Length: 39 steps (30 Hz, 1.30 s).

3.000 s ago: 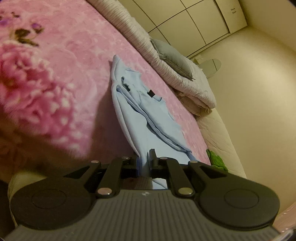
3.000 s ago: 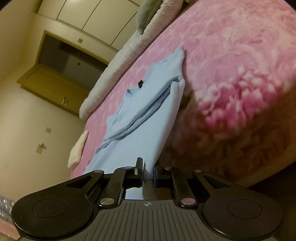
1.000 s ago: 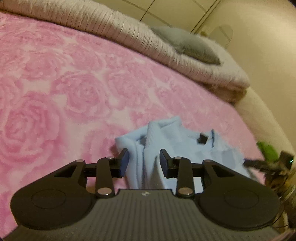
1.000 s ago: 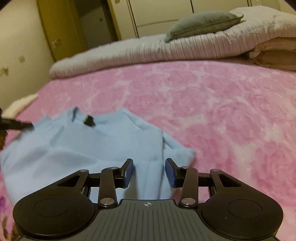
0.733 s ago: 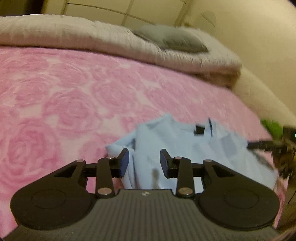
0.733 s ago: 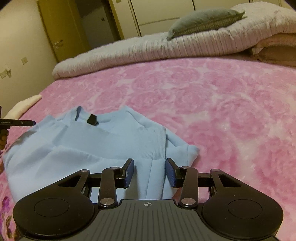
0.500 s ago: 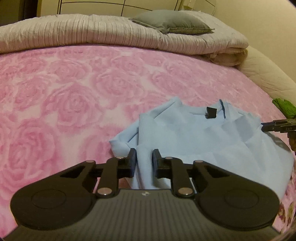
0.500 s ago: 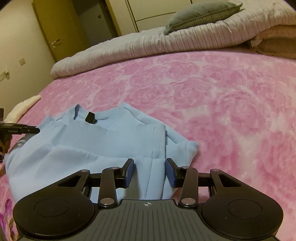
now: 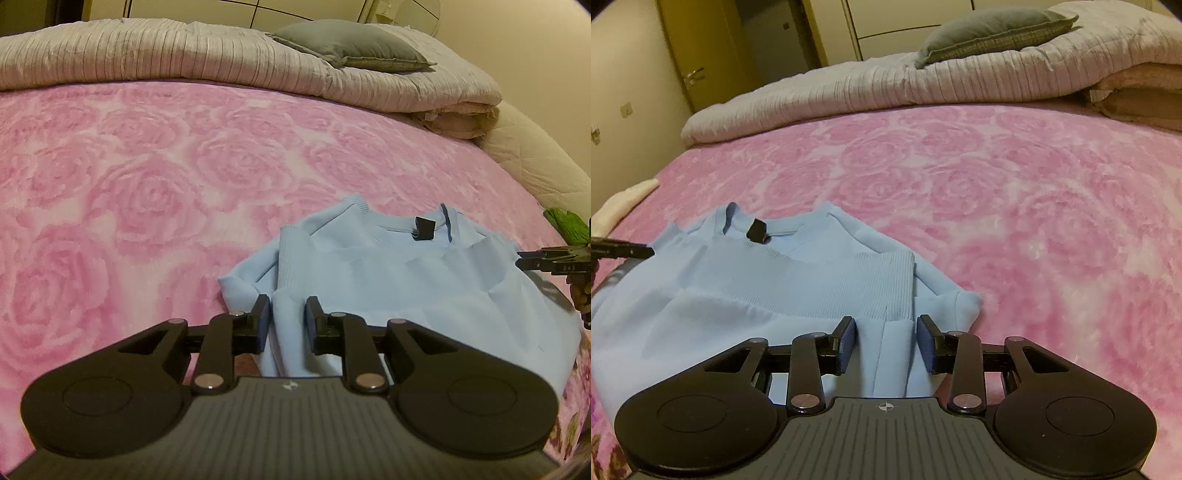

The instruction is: Fold clothes

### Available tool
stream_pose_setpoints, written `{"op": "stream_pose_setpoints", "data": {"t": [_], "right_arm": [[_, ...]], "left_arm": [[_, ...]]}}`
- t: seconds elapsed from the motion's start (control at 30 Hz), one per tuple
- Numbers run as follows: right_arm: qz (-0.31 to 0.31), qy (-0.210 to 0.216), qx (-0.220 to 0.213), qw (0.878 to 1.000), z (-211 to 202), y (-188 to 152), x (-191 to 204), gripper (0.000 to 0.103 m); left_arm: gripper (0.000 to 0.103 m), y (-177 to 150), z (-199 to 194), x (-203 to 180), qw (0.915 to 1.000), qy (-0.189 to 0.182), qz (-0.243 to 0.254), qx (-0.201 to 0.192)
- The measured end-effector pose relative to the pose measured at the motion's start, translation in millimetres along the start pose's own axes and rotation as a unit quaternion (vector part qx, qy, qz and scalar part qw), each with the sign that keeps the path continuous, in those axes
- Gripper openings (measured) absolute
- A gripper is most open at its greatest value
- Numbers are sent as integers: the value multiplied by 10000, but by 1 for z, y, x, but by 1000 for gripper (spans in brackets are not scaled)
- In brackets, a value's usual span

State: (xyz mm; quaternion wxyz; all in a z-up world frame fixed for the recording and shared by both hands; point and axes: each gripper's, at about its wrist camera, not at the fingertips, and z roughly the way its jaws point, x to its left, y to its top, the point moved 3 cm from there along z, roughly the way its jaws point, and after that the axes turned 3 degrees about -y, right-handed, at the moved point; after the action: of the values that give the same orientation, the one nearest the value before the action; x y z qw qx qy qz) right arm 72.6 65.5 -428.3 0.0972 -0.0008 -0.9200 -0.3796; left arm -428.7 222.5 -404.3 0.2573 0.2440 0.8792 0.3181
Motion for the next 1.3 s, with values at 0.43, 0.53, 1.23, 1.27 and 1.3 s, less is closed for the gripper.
{"op": "stream_pose_setpoints", "data": {"t": [0.43,0.53,1.23,1.27,1.3], "right_arm": [[253,206,-51,9995,-2,1,-6,37],[303,173,-11,9994,2,0,-5,37],[-775,-775,-1075,9881,-20,26,21,16],[-757,-819,-1043,9883,-14,26,20,16],[-730,-882,-985,9885,-8,26,17,16]], "left_arm": [[16,-2,2,3,9999,-81,-88,-31],[15,-3,1,2,10000,-47,12,-46],[6,30,10,-16,9921,444,877,-773],[6,30,15,-15,9921,472,907,-731],[6,29,21,-11,9924,507,896,-670]]}}
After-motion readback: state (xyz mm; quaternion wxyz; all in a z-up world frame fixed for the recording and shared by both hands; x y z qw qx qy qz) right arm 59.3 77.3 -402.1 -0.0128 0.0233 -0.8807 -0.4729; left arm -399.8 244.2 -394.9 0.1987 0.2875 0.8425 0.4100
